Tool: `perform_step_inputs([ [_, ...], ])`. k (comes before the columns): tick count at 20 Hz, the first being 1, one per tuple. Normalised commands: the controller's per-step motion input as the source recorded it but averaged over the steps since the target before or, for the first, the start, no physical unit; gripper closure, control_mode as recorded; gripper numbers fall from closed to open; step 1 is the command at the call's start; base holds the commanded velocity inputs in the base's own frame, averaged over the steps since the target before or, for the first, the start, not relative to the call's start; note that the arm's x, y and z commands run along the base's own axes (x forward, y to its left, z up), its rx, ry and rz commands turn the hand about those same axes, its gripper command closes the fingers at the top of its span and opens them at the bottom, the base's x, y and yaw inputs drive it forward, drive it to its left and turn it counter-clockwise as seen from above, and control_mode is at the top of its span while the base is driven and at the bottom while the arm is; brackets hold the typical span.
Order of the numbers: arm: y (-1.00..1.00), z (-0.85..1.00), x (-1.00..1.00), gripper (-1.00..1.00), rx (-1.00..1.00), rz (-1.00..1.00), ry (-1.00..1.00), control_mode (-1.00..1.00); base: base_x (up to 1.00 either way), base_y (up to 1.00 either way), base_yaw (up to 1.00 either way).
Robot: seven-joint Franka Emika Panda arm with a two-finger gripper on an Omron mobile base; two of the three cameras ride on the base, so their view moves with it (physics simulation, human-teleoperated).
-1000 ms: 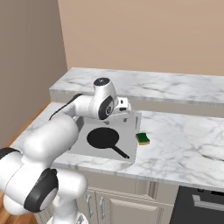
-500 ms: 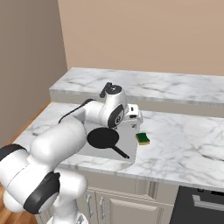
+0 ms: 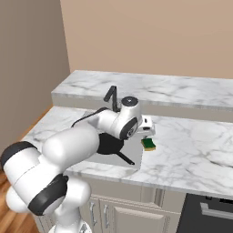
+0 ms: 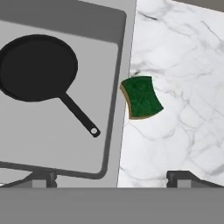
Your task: Pick the pan and sponge and place them into the sink. Then turn on the water.
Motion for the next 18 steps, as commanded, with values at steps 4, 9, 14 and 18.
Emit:
perform_step_inputs([
  [4,-0.24,-0.24,0.15,-1.00,0.07,0.04,0.00,-1.00,0.00,0.00,0.00],
  [9,-0.22,-0.19,0.12,-1.00,0.02,0.04,0.00,-1.00,0.00,0.00,0.00],
  [14,-0.10,-0.20,0.17,-1.00,0.00,0.05,0.00,-1.00,0.00,0.00,0.00],
  [18,-0.06,-0.17,0.21,-1.00,0.00,0.04,0.00,-1.00,0.00,0.00,0.00],
])
